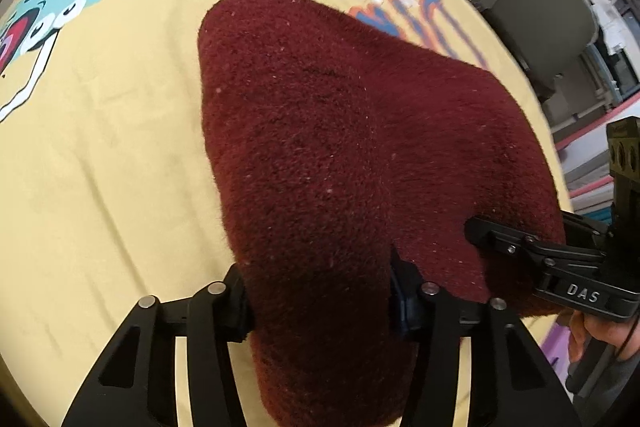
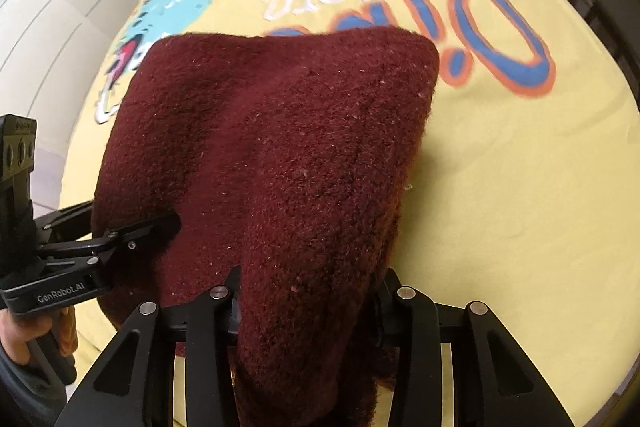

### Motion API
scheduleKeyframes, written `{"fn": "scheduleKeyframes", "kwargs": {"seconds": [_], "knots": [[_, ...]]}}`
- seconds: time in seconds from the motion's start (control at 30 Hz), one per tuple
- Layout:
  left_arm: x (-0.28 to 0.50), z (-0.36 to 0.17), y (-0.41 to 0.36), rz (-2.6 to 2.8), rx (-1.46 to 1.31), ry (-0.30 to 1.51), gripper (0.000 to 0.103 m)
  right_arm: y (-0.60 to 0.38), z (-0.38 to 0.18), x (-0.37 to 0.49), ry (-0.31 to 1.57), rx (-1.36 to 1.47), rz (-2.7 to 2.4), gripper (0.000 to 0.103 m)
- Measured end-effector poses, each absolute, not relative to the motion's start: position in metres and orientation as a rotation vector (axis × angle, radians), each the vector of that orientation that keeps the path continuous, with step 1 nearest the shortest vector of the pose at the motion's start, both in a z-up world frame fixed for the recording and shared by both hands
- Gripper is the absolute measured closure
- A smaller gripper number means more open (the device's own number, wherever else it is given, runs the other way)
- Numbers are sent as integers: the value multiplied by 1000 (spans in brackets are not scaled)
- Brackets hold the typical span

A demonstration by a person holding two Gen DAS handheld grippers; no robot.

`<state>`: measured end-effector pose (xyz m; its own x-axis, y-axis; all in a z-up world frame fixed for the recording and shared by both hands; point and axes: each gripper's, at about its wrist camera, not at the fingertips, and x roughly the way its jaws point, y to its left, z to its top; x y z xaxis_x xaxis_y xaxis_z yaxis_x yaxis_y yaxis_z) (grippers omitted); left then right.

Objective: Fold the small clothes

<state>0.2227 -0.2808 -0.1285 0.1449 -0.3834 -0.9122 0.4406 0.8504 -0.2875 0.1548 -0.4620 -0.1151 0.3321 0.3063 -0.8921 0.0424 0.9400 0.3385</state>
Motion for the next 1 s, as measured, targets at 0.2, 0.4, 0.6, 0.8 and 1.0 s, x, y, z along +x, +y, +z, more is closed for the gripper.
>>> {"fn": "scheduleKeyframes", "kwargs": {"seconds": [0.2,0.4,0.6,0.8,1.0], "knots": [[222,-87,-241,-632,37,1214,59,-417,-85,166,1171,313,243,61],[221,-68,-184,-583,33,1169,59,-354,-90,181,1193,267,260,60],[214,-105,-135,-511,-16,1234,58,-318,-136,186,1287,243,213,54],[209,-142,-126,-469,-51,1254,42,-325,-144,186,1277,275,197,42],[206,-132,-123,-434,-26,1275,35,-339,-115,177,1214,216,147,24]]}}
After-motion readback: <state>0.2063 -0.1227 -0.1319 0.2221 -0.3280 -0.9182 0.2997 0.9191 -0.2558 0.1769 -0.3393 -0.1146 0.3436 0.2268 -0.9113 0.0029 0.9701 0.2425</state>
